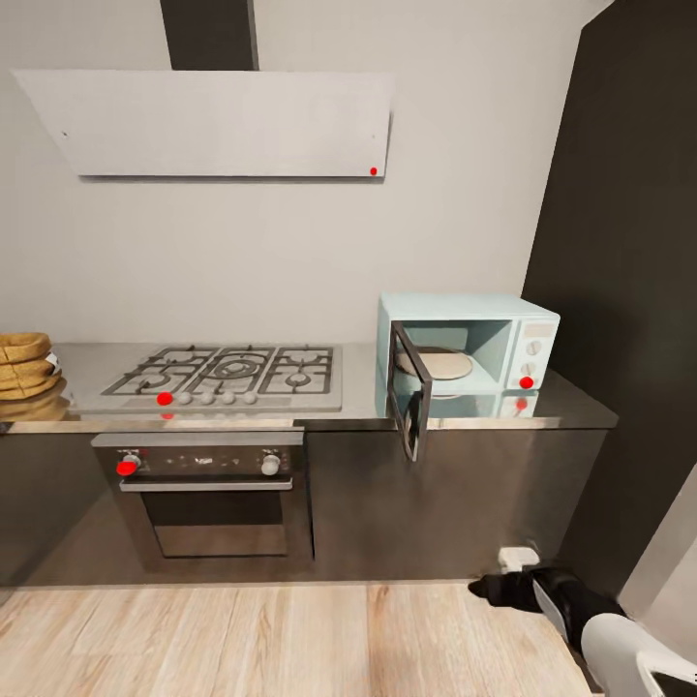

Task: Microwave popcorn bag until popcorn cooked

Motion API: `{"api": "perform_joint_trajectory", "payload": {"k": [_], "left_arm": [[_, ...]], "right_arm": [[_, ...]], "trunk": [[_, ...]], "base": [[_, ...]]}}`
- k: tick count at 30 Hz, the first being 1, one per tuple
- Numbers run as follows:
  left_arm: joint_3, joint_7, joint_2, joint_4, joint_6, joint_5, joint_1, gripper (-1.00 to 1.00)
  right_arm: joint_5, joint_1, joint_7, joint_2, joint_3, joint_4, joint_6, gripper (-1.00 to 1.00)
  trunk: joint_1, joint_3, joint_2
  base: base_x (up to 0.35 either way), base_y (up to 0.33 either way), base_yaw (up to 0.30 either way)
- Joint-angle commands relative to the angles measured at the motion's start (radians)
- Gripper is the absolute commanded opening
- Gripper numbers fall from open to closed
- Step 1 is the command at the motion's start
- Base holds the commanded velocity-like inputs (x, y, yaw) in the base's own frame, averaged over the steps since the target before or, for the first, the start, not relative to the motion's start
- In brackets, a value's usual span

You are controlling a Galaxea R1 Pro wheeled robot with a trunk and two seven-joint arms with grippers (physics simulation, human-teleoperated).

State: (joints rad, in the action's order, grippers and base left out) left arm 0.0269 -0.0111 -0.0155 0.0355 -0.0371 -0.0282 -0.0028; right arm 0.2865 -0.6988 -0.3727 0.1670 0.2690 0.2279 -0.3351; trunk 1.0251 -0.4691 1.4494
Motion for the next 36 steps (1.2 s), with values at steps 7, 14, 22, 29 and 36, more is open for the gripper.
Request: {"api": "perform_joint_trajectory", "payload": {"k": [7,14,22,29,36], "left_arm": [[0.002,-0.004,-0.001,0.000,-0.003,-0.004,0.000,1.00],[0.002,-0.004,-0.003,0.000,-0.003,-0.004,0.000,1.00],[0.001,-0.003,-0.001,0.000,-0.003,-0.005,0.000,1.00],[0.002,-0.004,-0.001,0.000,-0.003,-0.005,0.000,1.00],[0.003,-0.006,-0.001,0.000,-0.003,-0.011,0.000,1.00]], "right_arm": [[0.046,0.202,0.078,-0.012,0.000,-0.255,0.230,1.00],[0.046,0.356,0.108,-0.008,0.001,-0.261,0.355,1.00],[0.045,0.381,0.157,-0.012,0.001,-0.262,0.388,1.00],[0.044,0.384,0.355,-0.030,0.001,-0.262,0.396,1.00],[0.043,0.384,0.362,-0.032,0.001,-0.262,0.397,1.00]], "trunk": [[0.000,-0.001,0.001],[0.000,-0.001,0.001],[0.000,-0.001,0.001],[0.000,0.001,0.001],[0.000,0.006,0.001]], "base": [[0.000,0.000,0.000],[0.000,0.000,0.000],[0.000,0.000,0.000],[0.000,0.000,0.120],[0.000,0.000,0.255]]}}
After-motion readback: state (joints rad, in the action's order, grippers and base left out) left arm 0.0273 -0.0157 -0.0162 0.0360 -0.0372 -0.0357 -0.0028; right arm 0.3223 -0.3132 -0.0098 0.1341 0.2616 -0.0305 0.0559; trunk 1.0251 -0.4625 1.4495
